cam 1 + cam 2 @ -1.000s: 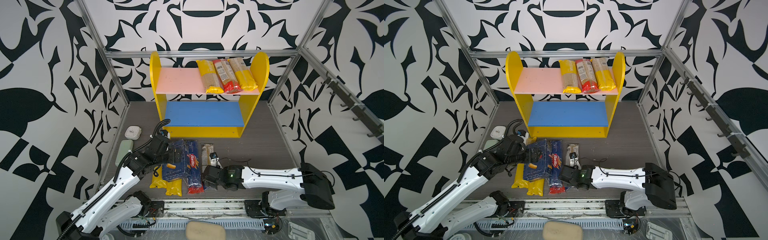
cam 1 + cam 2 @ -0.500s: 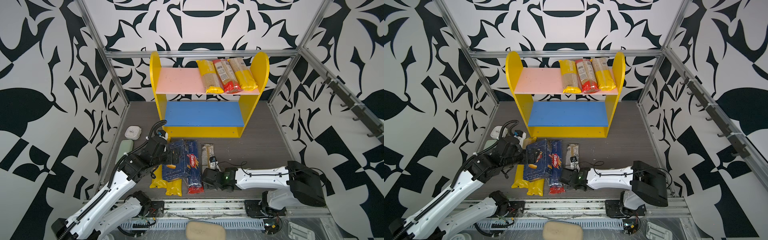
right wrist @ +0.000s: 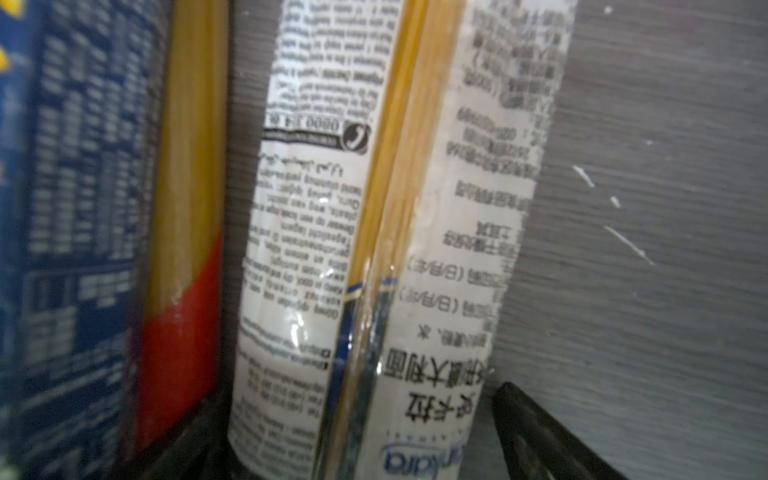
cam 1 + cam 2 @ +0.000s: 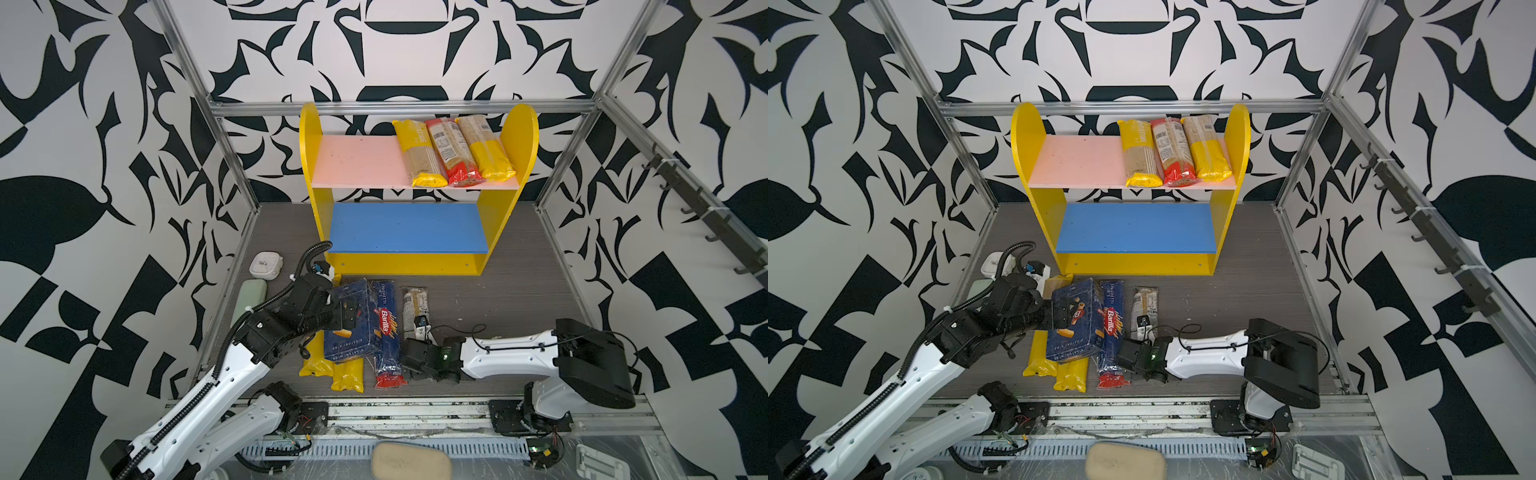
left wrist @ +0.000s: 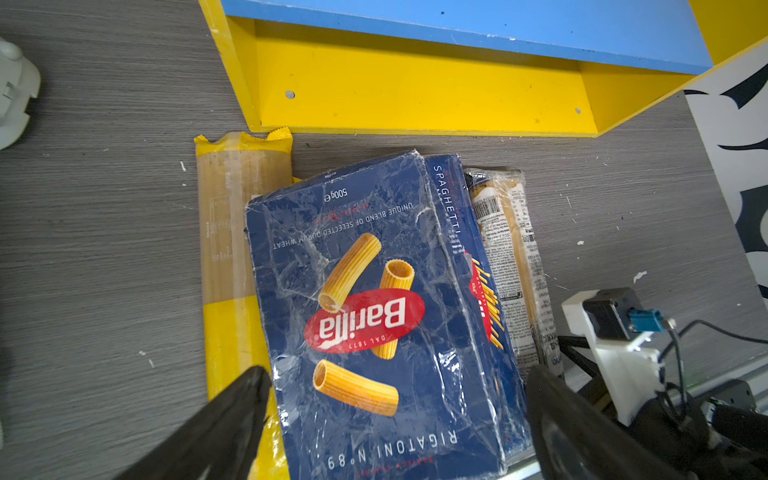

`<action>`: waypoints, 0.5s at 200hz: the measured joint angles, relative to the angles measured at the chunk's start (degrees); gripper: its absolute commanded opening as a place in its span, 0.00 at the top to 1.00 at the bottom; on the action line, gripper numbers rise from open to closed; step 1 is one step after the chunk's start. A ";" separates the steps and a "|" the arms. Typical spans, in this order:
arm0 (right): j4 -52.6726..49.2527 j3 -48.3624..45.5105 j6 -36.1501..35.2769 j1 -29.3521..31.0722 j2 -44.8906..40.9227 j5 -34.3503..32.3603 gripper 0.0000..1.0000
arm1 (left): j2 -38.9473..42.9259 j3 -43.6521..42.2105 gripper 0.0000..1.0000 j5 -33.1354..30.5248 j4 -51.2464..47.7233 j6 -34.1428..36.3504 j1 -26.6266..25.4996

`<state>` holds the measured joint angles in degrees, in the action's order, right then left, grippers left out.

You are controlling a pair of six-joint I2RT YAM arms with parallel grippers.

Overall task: Place and organize the pasta boxes and bags onto the shelf
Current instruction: 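Move the right gripper down to the clear printed pasta bag and grasp it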

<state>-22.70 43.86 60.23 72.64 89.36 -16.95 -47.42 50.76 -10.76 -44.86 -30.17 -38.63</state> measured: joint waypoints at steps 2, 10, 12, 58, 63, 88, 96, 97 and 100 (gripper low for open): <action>0.00 0.00 0.02 0.00 0.02 -0.02 0.03 | 0.00 0.00 0.01 -0.02 0.00 0.00 0.00; 0.07 0.00 0.07 0.00 0.15 -0.15 0.04 | 0.00 0.00 0.01 -0.04 0.00 -0.02 0.00; 0.13 0.00 0.11 0.00 0.22 -0.22 0.04 | 0.00 0.00 0.01 -0.07 0.00 -0.02 0.00; 2.19 -0.35 1.36 0.20 1.09 -2.16 0.44 | 0.00 0.02 0.01 -0.50 0.00 -0.02 0.00; 2.56 -0.52 1.29 0.22 1.09 -2.19 0.48 | 0.00 0.02 0.01 -0.59 0.00 -0.02 0.00; 5.46 -1.46 2.73 0.20 0.90 -2.29 0.67 | 0.00 0.00 0.01 -0.92 0.00 -0.02 0.00; 6.58 -1.75 2.75 0.15 0.52 -2.05 0.78 | 0.00 0.00 0.01 -1.07 0.00 -0.04 0.00; 6.69 -1.77 2.73 0.13 0.50 -2.03 0.79 | 0.00 0.00 0.01 -1.09 0.00 -0.04 0.00; 6.99 -1.88 2.97 0.09 0.24 -2.19 0.84 | -0.02 0.00 0.01 -1.18 0.00 -0.02 0.00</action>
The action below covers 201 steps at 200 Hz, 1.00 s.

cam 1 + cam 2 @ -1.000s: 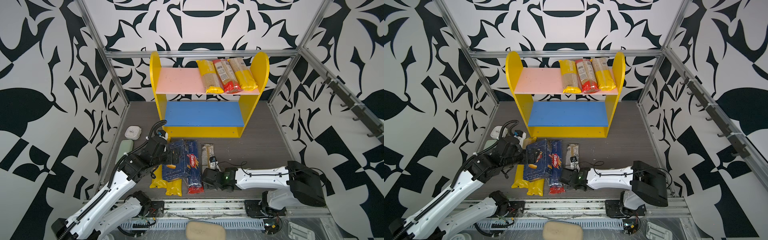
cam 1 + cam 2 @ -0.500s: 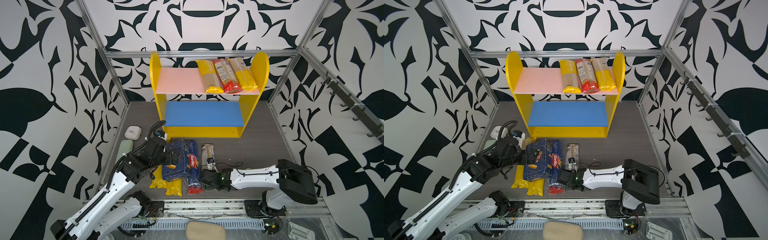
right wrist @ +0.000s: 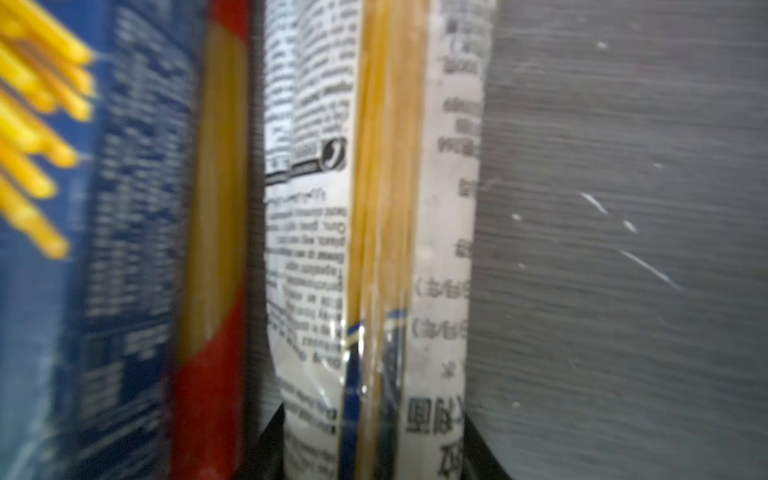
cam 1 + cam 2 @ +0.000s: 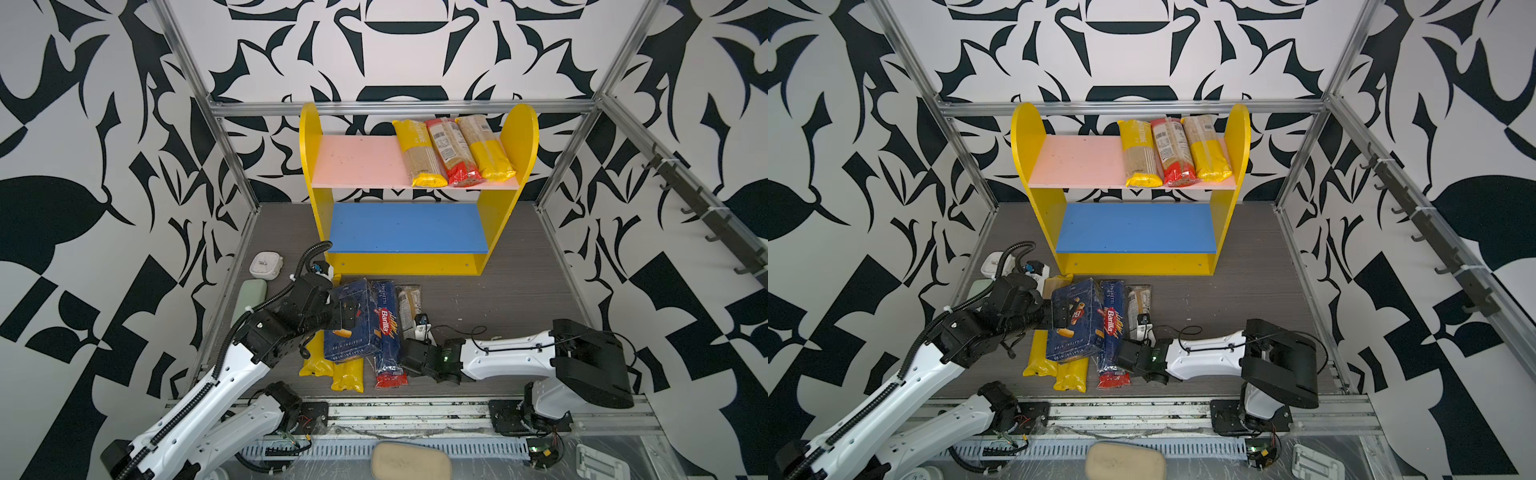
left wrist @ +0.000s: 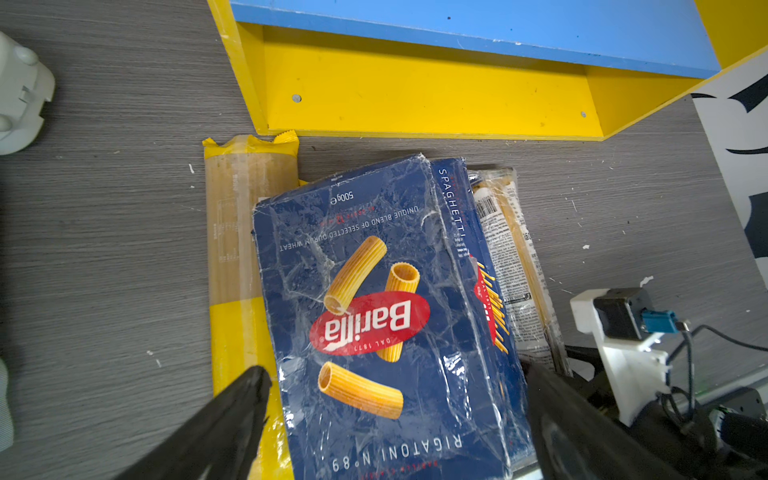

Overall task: Place and organize the pasta boxes and bags onto the shelf
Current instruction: 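Lift the clear printed bag with the right gripper and tilt it upright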

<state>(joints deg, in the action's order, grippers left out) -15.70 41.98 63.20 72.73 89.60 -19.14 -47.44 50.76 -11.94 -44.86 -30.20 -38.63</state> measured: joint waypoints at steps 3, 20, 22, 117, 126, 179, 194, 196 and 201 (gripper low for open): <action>0.26 -0.09 -0.33 0.00 -0.22 0.00 0.87 | -0.02 0.00 0.01 -0.07 0.00 -0.02 0.00; 2.25 -0.94 -0.28 -0.42 -1.97 0.55 0.99 | -0.35 0.02 0.01 -0.42 0.02 -0.02 0.00; 2.43 -1.07 -0.13 -0.48 -2.16 0.55 1.00 | -0.42 0.02 0.01 -0.44 0.02 0.00 0.00; 8.55 -12.17 -3.52 -9.44 -16.02 12.57 1.00 | -3.74 2.71 0.01 -0.74 0.13 -0.02 0.00; 7.98 -13.22 -3.89 -10.60 -18.10 13.62 1.00 | -3.96 3.06 0.01 -0.79 0.17 -0.02 0.00; 1.68 -17.35 -4.92 -16.79 -31.04 19.23 1.00 | -6.10 4.13 0.01 -0.94 0.68 -0.02 0.00; -0.70 -17.42 -4.87 -17.66 -33.97 20.37 1.00 | -6.80 4.17 0.01 -0.94 0.94 -0.02 0.00; -0.98 -17.42 -4.87 -17.70 -34.34 20.48 1.00 | -6.88 4.17 0.01 -0.94 0.96 -0.02 0.00; -1.70 -17.42 -4.87 -17.81 -35.06 20.79 1.00 | -7.10 4.20 0.01 -0.94 0.96 -0.02 0.00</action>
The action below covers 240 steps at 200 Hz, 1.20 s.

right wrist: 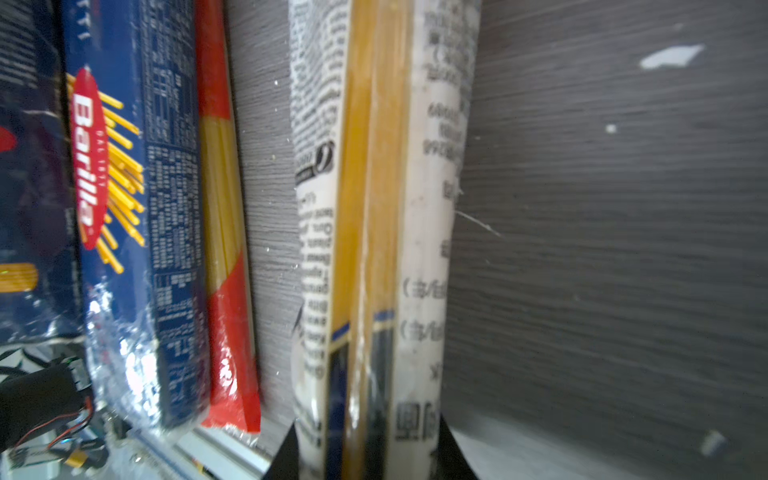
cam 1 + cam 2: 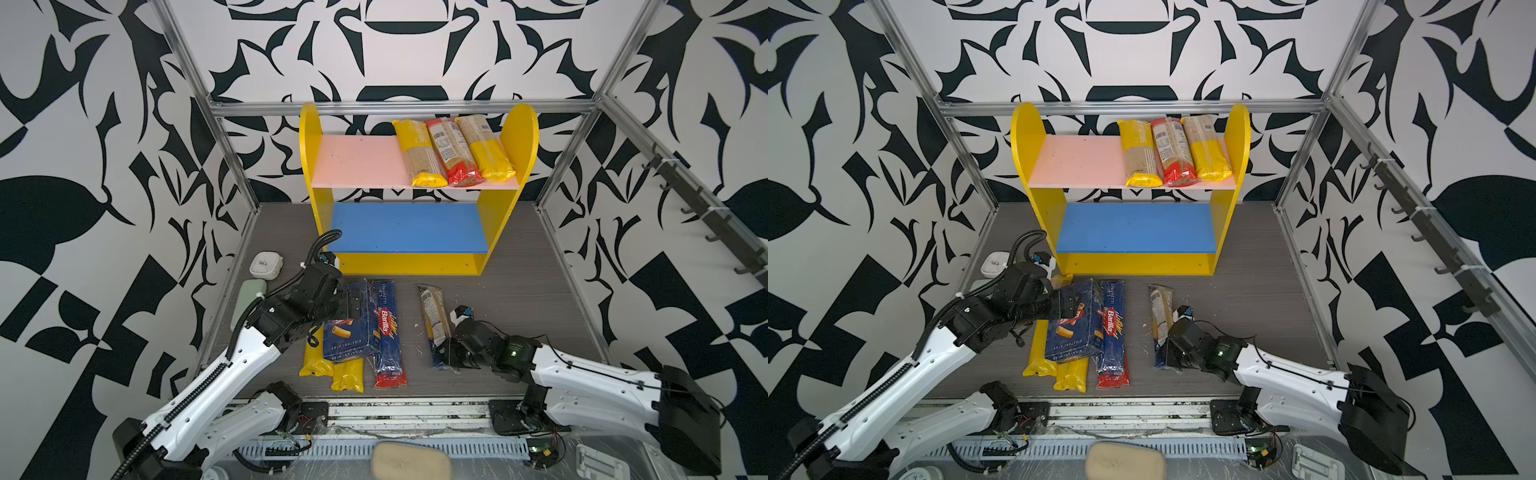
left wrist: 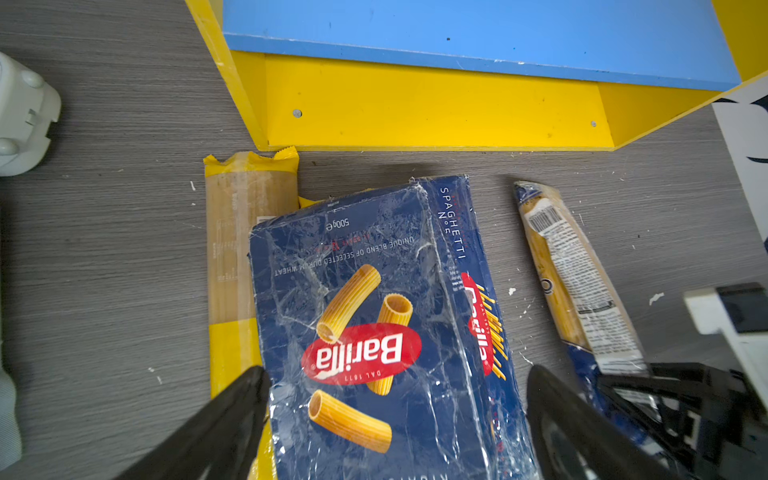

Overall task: Place and organize the pasta boxes and bags onto the shelf
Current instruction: 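Lift the clear printed bag with the right gripper and tilt it upright, then raise the clear printed bag with the right gripper onto the pink shelf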

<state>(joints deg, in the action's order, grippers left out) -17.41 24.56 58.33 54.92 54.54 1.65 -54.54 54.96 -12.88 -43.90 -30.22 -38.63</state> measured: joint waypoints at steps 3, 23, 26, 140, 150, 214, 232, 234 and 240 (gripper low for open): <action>-0.35 0.00 -0.02 -0.04 -0.35 0.15 1.00 | -0.09 0.00 0.01 0.00 0.02 0.02 0.00; -2.43 0.00 -0.35 -0.07 -2.10 1.07 1.00 | -0.72 0.42 0.01 -0.02 -0.04 0.02 0.00; -2.58 0.00 -0.46 -0.07 -2.19 1.11 1.00 | -0.81 0.57 0.01 -0.02 -0.04 0.02 0.00; -7.91 8.59 -3.48 -0.26 -5.79 8.59 1.00 | -1.31 5.88 0.01 -2.29 -1.92 0.11 0.00; -7.10 9.31 -3.48 -0.57 -5.99 9.64 1.00 | -1.44 6.54 0.01 -2.54 -2.29 0.13 0.00; -5.07 14.19 -3.28 -3.37 -3.28 16.02 1.00 | -1.77 11.76 0.01 -4.48 -5.53 0.24 0.00; -6.19 18.14 -3.50 -3.45 -2.12 17.42 1.00 | -1.66 12.96 0.01 -5.20 -6.51 0.24 0.00; -6.29 18.75 -3.52 -3.45 -1.97 17.59 1.00 | -1.66 13.07 0.01 -5.27 -6.62 0.24 0.00; -6.56 20.24 -3.72 -3.45 -1.62 17.99 1.00 | -1.57 13.40 0.01 -5.42 -7.02 0.24 0.00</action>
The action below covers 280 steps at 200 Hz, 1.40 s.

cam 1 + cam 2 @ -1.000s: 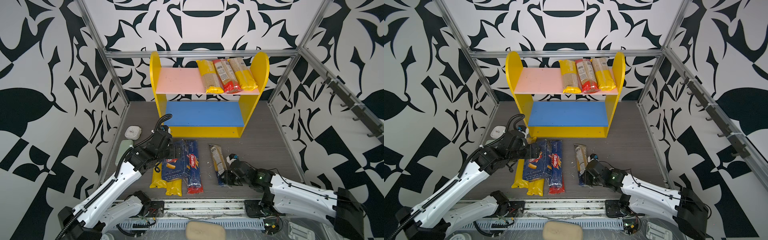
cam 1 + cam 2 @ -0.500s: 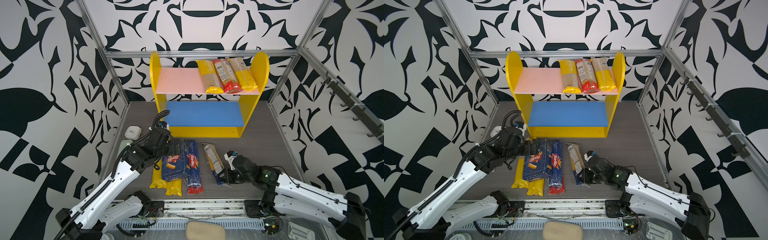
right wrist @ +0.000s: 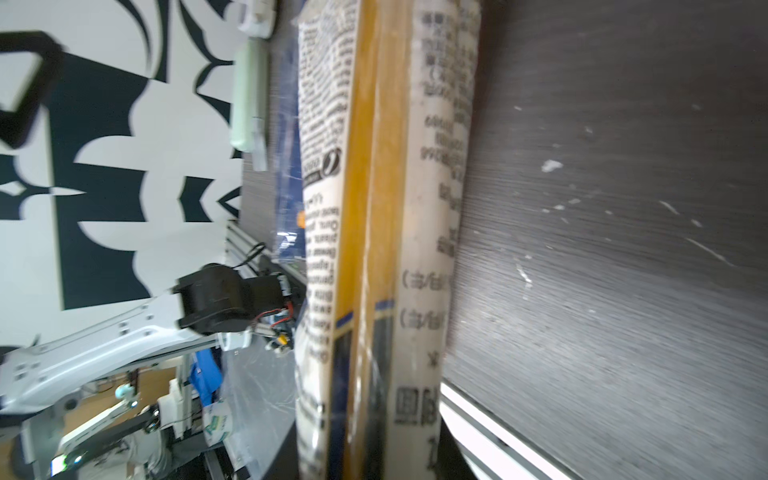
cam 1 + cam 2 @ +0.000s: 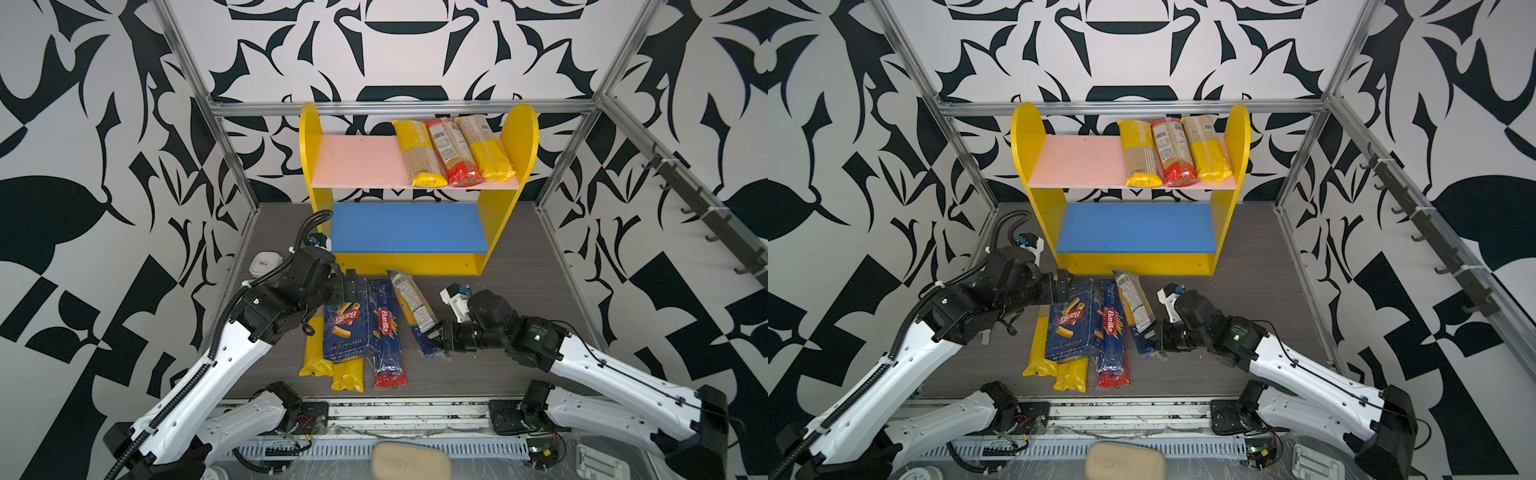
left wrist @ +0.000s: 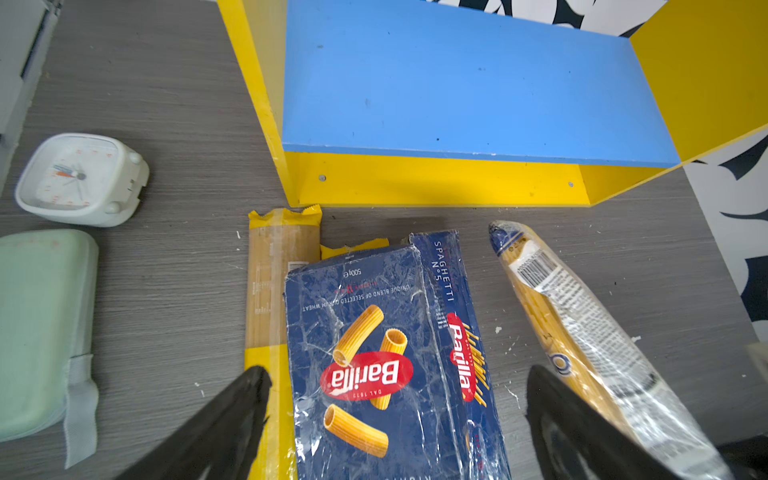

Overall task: Place and organize the pasta boxes and bags onto the shelf
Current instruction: 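Raise the clear printed bag with the right gripper onto the pink shelf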

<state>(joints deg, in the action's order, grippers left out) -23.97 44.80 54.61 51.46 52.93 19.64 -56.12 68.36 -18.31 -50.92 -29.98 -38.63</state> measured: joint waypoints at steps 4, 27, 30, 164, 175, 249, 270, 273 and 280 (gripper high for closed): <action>-0.22 1.25 -0.17 0.00 0.24 0.37 1.00 | 0.04 0.15 0.01 -0.15 -0.17 0.00 0.00; -1.14 8.33 -1.55 0.00 1.88 1.92 1.00 | 0.52 0.87 0.01 -0.85 -1.60 0.00 0.00; -1.14 9.14 -1.68 0.00 2.01 2.12 1.00 | 0.57 0.96 0.01 -0.96 -1.73 -0.02 0.00; -8.02 33.14 -9.20 0.00 10.69 5.81 1.00 | 0.33 6.49 0.01 -3.56 -4.90 1.49 0.00; -8.44 35.32 -10.27 -0.04 11.87 5.81 1.00 | 0.04 6.86 0.01 -3.56 -4.87 1.55 0.00; -13.46 52.98 -17.14 -3.80 23.34 5.84 1.00 | -1.14 7.80 0.01 -3.56 -4.76 3.13 0.00; -15.98 59.21 -20.50 -5.29 26.97 3.72 1.00 | -1.20 7.80 0.01 -3.54 -4.61 3.43 0.00; -16.17 59.98 -20.96 -5.44 27.45 3.39 1.00 | -1.20 7.80 0.01 -3.52 -4.59 3.45 0.00; -16.70 61.92 -22.23 -5.79 28.57 2.56 1.00 | -1.22 7.80 0.01 -3.43 -4.52 3.48 0.00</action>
<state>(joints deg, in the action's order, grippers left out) -40.66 106.72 32.38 45.67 81.49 22.20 -57.34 76.16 -21.74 -55.44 -26.50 -38.63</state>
